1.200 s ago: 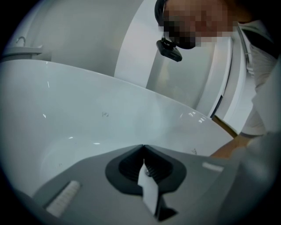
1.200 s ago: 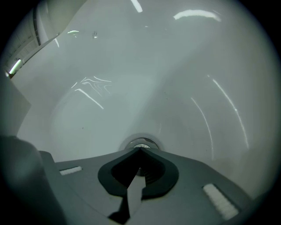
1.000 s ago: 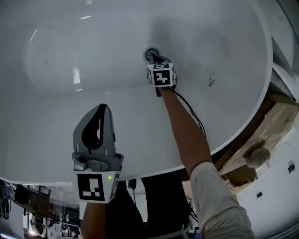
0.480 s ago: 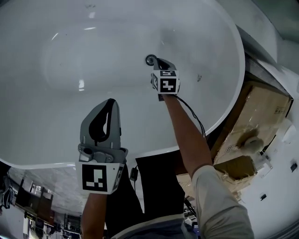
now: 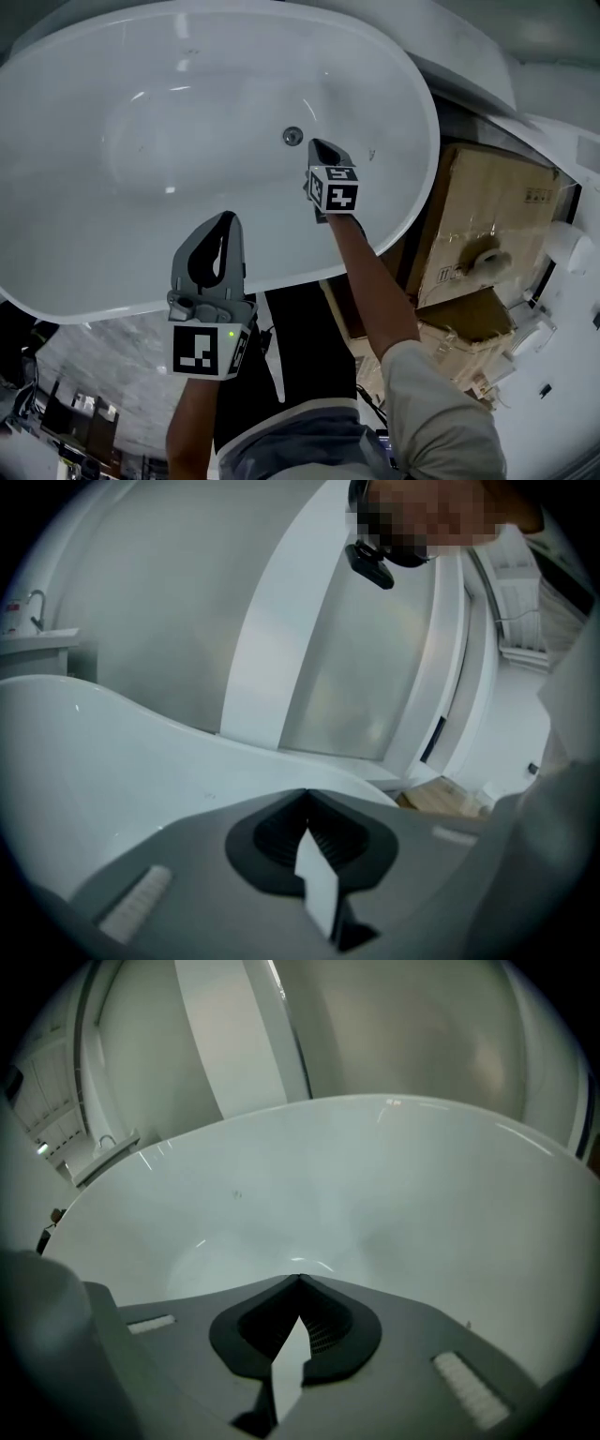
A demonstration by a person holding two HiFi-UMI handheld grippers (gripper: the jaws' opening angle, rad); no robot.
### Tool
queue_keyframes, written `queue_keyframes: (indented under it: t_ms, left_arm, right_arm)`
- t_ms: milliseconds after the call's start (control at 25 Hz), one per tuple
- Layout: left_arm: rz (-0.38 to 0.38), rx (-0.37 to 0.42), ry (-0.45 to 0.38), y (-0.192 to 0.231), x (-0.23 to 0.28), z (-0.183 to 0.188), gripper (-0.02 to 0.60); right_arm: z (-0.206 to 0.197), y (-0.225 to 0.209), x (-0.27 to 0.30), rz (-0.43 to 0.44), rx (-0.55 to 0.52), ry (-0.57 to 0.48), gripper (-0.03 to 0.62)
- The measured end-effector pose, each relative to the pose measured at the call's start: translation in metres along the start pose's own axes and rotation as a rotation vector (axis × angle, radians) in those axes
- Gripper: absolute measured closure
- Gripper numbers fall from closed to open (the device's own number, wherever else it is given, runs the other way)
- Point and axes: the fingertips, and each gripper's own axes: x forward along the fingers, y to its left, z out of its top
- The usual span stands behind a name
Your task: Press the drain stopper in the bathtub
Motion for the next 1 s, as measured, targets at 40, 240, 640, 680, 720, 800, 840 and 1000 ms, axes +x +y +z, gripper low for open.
queue_keyframes:
  t_ms: [40, 240, 640, 680, 720, 800, 840, 1000]
  left_arm:
    - [-0.005, 0.003, -0.004, -0.005, -0.006, 0.007, 0.581]
    - [-0.029, 0.014, -0.028, -0.025, -0.039, 0.04, 0.581]
    - [-0.08, 0.018, -0.074, -0.057, -0.112, 0.112, 0.581]
    - [-0.082, 0.022, -0.078, -0.06, -0.119, 0.119, 0.581]
    - [-0.085, 0.026, -0.082, -0.062, -0.126, 0.127, 0.581]
    - [-0.091, 0.033, -0.09, -0.067, -0.14, 0.14, 0.581]
    - [-0.095, 0.035, -0.094, -0.068, -0.147, 0.146, 0.581]
    - [-0.115, 0.055, -0.118, -0.075, -0.174, 0.168, 0.581]
  right_arm:
    - [0.005, 0.002, -0.013, 0.002, 0.008, -0.014, 0.597]
    - [0.036, 0.02, -0.078, 0.019, 0.024, -0.098, 0.597]
    - [0.091, 0.058, -0.208, 0.044, 0.009, -0.223, 0.597]
    - [0.096, 0.062, -0.221, 0.049, 0.007, -0.233, 0.597]
    - [0.101, 0.066, -0.234, 0.054, 0.007, -0.243, 0.597]
    - [0.11, 0.074, -0.258, 0.061, 0.008, -0.262, 0.597]
    - [0.114, 0.079, -0.27, 0.063, 0.007, -0.272, 0.597]
    - [0.131, 0.096, -0.317, 0.071, 0.004, -0.31, 0.597]
